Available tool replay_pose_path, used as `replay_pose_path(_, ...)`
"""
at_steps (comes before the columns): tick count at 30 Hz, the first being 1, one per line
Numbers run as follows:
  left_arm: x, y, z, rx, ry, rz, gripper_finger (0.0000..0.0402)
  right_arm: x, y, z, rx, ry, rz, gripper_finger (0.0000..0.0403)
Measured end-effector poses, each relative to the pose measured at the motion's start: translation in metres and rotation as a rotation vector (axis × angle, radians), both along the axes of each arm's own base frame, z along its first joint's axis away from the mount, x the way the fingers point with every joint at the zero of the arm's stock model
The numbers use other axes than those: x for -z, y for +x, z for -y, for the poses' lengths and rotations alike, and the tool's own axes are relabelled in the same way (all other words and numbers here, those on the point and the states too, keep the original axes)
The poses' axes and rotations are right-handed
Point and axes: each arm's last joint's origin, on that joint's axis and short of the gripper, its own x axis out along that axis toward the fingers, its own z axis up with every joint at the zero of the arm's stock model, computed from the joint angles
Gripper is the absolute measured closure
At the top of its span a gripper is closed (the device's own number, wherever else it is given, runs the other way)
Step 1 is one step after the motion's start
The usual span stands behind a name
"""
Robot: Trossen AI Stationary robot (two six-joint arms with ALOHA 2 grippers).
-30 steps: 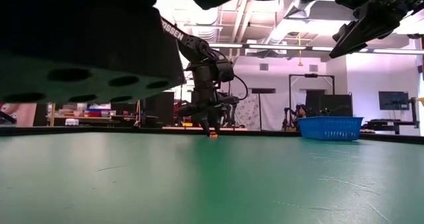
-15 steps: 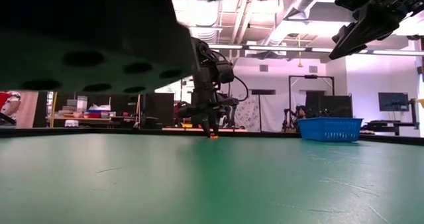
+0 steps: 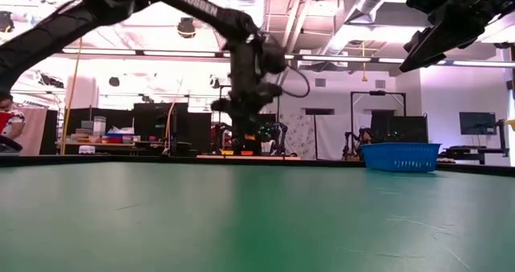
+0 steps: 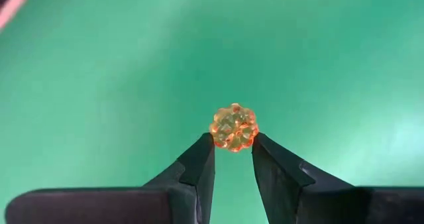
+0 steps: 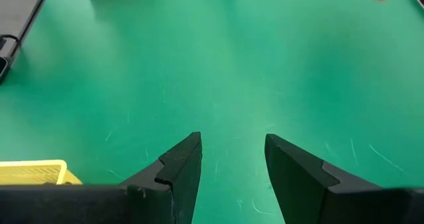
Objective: Sort Halloween decoration
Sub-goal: Put the orange pumpkin toy into the red bin
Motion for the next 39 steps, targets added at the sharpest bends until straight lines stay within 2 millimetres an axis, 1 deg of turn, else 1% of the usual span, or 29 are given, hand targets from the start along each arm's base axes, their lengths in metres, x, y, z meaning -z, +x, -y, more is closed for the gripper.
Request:
replay_pose_path(3, -0.02, -0.001, 0.036, 0.094, 0.028, -0.097, 0.0316, 0.0, 0.0, 0.0, 0.005, 0.007, 0.0, 0.0207)
replay_pose_path(7, -0.048, -0.003, 0.096, 0.204, 0.096, -0.212, 0.0315, 0.0, 0.0, 0.0, 0.019, 0.026, 0.0, 0.0207)
replay_pose_path(9, -0.062, -0.004, 0.134, 0.239, 0.141, -0.245, 0.0315, 0.0, 0.0, 0.0, 0.015, 0.034, 0.0, 0.0207)
replay_pose_path(11, -0.079, -0.009, 0.174, 0.274, 0.187, -0.253, 0.0315, 0.0, 0.0, -0.002, 0.01, 0.044, 0.002, 0.0207)
replay_pose_path(13, -0.096, -0.016, 0.218, 0.289, 0.233, -0.213, 0.0315, -0.001, 0.001, -0.004, -0.008, 0.047, 0.015, 0.0207)
replay_pose_path(15, -0.109, -0.029, 0.26, 0.298, 0.233, -0.164, 0.0315, -0.003, 0.003, -0.007, -0.029, 0.049, 0.035, 0.0207)
replay_pose_path(17, -0.115, -0.045, 0.301, 0.272, 0.225, -0.132, 0.0315, -0.005, 0.006, -0.011, -0.053, 0.052, 0.064, 0.0207)
replay_pose_path(20, -0.116, -0.077, 0.359, 0.217, 0.194, -0.115, 0.0315, -0.007, 0.015, -0.017, -0.091, 0.057, 0.111, 0.0207)
replay_pose_path(22, -0.113, -0.103, 0.392, 0.17, 0.162, -0.121, 0.0315, -0.008, 0.021, -0.021, -0.119, 0.053, 0.142, 0.0207)
replay_pose_path(24, -0.106, -0.124, 0.418, 0.11, 0.136, -0.139, 0.0315, -0.008, 0.03, -0.027, -0.149, 0.046, 0.164, 0.0207)
replay_pose_path(27, -0.089, -0.154, 0.451, 0.017, 0.126, -0.186, 0.0315, -0.006, 0.042, -0.033, -0.173, 0.05, 0.191, 0.0207)
replay_pose_path(29, -0.076, -0.171, 0.467, -0.03, 0.125, -0.214, 0.0315, -0.003, 0.05, -0.038, -0.189, 0.053, 0.191, 0.0207)
replay_pose_path(31, -0.059, -0.184, 0.479, -0.055, 0.13, -0.223, 0.0315, 0.002, 0.059, -0.044, -0.204, 0.059, 0.189, 0.0207)
replay_pose_path(33, -0.04, -0.192, 0.487, -0.074, 0.13, -0.221, 0.0315, 0.007, 0.066, -0.05, -0.216, 0.072, 0.185, 0.0207)
replay_pose_path(36, -0.011, -0.2, 0.491, -0.083, 0.117, -0.226, 0.0315, 0.015, 0.076, -0.058, -0.226, 0.097, 0.171, 0.0207)
replay_pose_path(39, 0.013, -0.203, 0.488, -0.101, 0.117, -0.238, 0.0315, 0.02, 0.082, -0.065, -0.245, 0.103, 0.168, 0.0207)
